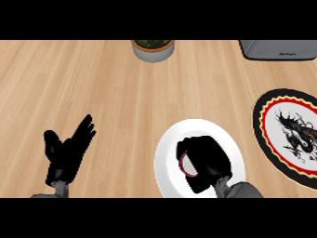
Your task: Pick the can from the plate and place it in the plate
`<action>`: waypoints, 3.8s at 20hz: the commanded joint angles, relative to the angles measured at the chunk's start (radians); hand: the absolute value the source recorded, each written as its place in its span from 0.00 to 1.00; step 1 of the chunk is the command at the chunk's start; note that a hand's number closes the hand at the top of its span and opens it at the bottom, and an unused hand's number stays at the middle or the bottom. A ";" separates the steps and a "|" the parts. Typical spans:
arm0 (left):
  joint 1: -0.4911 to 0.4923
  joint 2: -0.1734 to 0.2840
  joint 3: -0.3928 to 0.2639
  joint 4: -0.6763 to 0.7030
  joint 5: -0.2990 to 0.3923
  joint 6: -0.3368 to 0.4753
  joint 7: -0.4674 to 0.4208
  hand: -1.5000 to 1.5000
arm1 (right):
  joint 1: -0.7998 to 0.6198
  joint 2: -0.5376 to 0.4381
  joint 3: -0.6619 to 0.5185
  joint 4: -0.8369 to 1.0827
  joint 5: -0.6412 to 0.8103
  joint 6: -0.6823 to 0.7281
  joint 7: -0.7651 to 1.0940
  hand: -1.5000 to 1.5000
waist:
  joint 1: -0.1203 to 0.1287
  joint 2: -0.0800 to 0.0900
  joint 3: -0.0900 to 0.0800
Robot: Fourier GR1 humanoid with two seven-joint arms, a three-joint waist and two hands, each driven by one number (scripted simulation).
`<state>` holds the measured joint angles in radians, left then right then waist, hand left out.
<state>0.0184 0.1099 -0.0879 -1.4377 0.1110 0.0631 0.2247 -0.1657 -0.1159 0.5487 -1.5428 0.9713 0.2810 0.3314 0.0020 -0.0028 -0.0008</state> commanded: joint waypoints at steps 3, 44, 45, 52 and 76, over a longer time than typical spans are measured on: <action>-0.020 -0.019 -0.005 0.013 -0.010 0.007 0.020 0.50 | 0.023 0.111 0.035 -0.001 0.081 -0.073 0.238 1.00 | -0.002 0.001 0.001; -0.044 0.003 0.041 0.005 0.002 -0.016 0.044 0.50 | 0.108 -0.236 -0.500 -0.052 0.044 -1.281 0.446 1.00 | 0.004 0.006 0.003; -0.043 -0.022 0.024 0.015 -0.004 -0.009 0.034 0.50 | 0.167 -0.261 -0.483 -0.005 -0.021 -1.359 0.373 1.00 | 0.001 0.006 0.003; -0.019 0.017 0.053 0.013 0.018 -0.065 -0.001 0.50 | 0.028 -0.382 -0.546 0.278 -0.434 -1.407 0.057 1.00 | 0.010 0.006 0.004; 0.045 -0.015 0.031 0.034 -0.024 -0.050 -0.068 0.50 | -0.196 -0.381 -1.037 0.878 -1.108 -0.813 -0.837 0.00 | 0.009 0.007 0.003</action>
<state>0.0208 0.0875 -0.0644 -1.4255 0.0898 0.0281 0.2038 -0.3465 -0.4873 -0.3871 -0.7285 -0.0466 -0.5811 -0.3944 0.0145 0.0049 0.0045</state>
